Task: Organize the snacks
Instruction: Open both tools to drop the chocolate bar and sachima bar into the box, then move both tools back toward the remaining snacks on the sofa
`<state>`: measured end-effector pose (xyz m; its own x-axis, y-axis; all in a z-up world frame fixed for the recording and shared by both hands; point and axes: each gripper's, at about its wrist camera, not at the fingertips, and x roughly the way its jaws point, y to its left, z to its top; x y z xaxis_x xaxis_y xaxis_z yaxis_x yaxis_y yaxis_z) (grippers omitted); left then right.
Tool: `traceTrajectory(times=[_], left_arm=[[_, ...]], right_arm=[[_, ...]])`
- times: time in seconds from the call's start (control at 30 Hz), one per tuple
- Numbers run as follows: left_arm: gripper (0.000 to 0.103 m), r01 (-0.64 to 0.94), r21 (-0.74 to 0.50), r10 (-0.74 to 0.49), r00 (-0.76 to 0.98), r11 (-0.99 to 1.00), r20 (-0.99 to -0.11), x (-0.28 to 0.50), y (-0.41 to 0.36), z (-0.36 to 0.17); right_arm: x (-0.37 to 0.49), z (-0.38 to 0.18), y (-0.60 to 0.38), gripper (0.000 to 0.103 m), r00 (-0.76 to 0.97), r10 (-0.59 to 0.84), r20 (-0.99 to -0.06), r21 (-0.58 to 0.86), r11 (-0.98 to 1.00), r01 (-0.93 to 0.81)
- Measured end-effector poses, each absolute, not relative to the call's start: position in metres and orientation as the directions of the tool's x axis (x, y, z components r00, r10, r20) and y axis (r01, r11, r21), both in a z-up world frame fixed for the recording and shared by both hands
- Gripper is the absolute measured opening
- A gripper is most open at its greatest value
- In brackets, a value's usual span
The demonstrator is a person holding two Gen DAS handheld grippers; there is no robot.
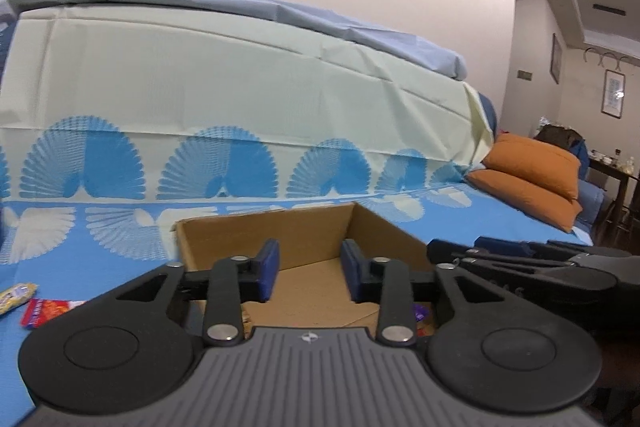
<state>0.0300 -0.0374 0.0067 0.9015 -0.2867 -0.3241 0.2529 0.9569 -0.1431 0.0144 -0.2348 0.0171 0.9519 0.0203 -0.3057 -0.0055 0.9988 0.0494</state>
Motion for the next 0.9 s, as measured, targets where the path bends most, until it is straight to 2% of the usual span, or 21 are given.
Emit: traceTrajectory(times=[0.07,0.1,0.2,0.27,0.37,0.47,0.57,0.63,0.77,0.9], left_arm=[[0.018,0.228,-0.128,-0.259,0.906,0.965,-0.334,0.027,-0.025,0.009],[0.015,0.217,-0.127,-0.248,0.908,0.968,-0.338,0.025,-0.018,0.009],[0.013,0.162,-0.094,-0.185,0.918,0.982,-0.351,0.020,0.004,0.012],[0.013,0.116,-0.061,-0.130,0.918,0.991,-0.373,0.021,0.020,0.013],[0.014,0.008,0.025,0.004,0.899,1.000,-0.437,0.032,0.050,0.008],[0.015,-0.129,0.216,0.224,0.834,0.968,-0.505,0.052,0.079,-0.011],[0.015,-0.210,0.315,0.360,0.744,0.926,-0.562,0.065,0.117,-0.040],[0.015,-0.253,0.324,0.406,0.678,0.912,-0.614,0.071,0.141,-0.057],[0.019,-0.322,0.286,0.428,0.592,0.903,-0.683,0.078,0.173,-0.073],[0.037,-0.338,0.327,0.469,0.576,0.883,-0.669,0.080,0.179,-0.087]], right_arm=[[0.012,0.018,-0.226,0.053,0.955,0.034,-0.293,0.046,0.999,-0.022],[0.011,0.019,-0.222,0.048,0.957,0.044,-0.288,0.047,0.998,-0.031],[0.007,0.020,-0.207,0.032,0.957,0.094,-0.274,0.062,0.995,-0.080],[0.005,0.022,-0.197,0.028,0.956,0.129,-0.263,0.077,0.991,-0.112],[-0.001,0.026,-0.179,0.028,0.951,0.190,-0.244,0.102,0.980,-0.169],[-0.008,0.028,-0.156,0.028,0.940,0.251,-0.231,0.120,0.966,-0.229],[-0.017,0.026,-0.128,0.028,0.922,0.318,-0.221,0.121,0.947,-0.298],[-0.023,0.023,-0.104,0.028,0.905,0.366,-0.216,0.099,0.931,-0.353],[-0.025,0.017,-0.063,0.028,0.874,0.419,-0.246,0.086,0.908,-0.411],[-0.009,0.006,-0.029,0.029,0.854,0.407,-0.323,0.094,0.912,-0.399]])
